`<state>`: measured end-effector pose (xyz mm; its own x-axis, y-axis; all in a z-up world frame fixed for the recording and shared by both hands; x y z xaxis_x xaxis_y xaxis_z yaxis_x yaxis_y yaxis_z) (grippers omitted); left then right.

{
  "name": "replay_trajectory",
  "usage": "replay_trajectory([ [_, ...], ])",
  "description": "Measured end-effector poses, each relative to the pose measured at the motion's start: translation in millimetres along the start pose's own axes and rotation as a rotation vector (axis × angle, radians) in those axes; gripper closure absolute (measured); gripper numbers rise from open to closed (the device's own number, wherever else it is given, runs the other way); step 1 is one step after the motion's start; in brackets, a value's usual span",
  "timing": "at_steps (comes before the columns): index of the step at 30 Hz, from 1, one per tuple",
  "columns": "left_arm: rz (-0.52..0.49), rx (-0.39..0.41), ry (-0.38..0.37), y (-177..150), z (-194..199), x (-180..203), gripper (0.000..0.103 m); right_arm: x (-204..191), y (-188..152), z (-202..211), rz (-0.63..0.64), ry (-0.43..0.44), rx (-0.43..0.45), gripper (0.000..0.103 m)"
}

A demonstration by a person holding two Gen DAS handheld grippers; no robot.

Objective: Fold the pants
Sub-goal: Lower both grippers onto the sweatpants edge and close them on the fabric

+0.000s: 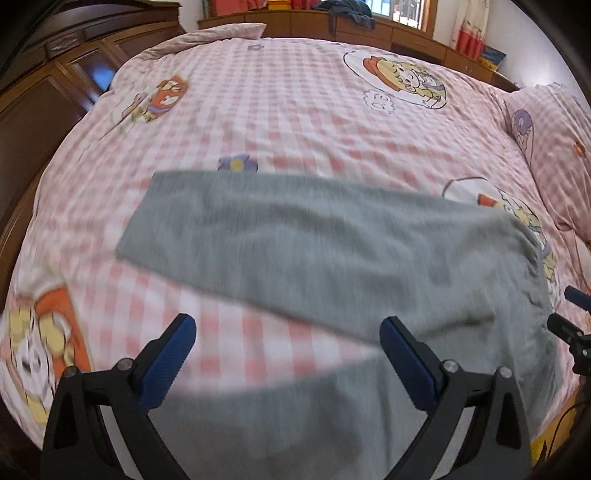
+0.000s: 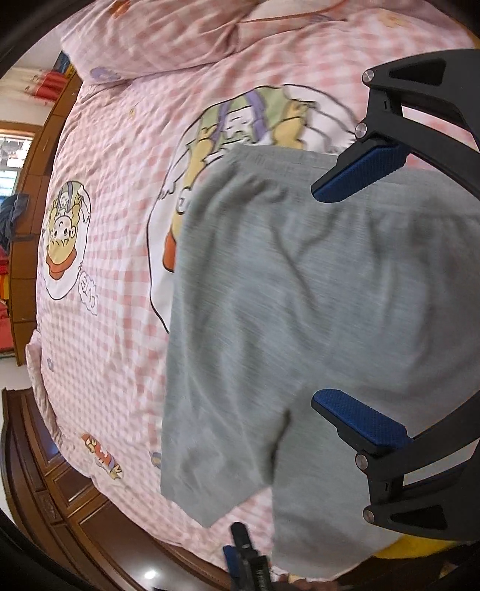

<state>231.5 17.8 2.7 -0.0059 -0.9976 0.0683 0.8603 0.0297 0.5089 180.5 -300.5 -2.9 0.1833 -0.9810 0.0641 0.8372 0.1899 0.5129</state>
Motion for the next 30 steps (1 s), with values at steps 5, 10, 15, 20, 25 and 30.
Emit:
replay_trajectory([
  [5,-0.025,-0.046,0.002,32,-36,-7,0.001,18,22,-31,0.018,0.005,-0.04,0.0],
  [10,-0.088,-0.069,0.03,69,-75,-10,0.002,40,42,-63,0.05,-0.048,-0.085,0.0],
  [15,-0.205,-0.101,-0.002,99,-108,8,0.002,53,67,-88,0.112,-0.059,-0.099,0.0],
  [20,-0.277,-0.153,0.02,110,-143,19,0.002,55,80,-108,0.147,-0.028,-0.121,0.004],
  [25,-0.329,-0.164,-0.005,107,-163,31,0.001,55,78,-132,0.165,-0.019,-0.167,0.005],
  [30,-0.314,-0.159,-0.049,99,-170,31,0.0,56,72,-148,0.131,-0.009,-0.194,0.004],
])
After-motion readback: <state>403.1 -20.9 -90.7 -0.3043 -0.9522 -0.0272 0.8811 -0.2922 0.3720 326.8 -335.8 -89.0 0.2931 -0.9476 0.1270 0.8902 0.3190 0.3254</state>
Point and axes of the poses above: each gripper's, at about its wrist camera, not at the fingertips, and z roughly against the way its jaws point, x to its right, y to its top, the point moved 9 cm from there along -z, roughly the way its jaws point, and after that the axes turned 9 degrees about z, right-handed, at the moved point
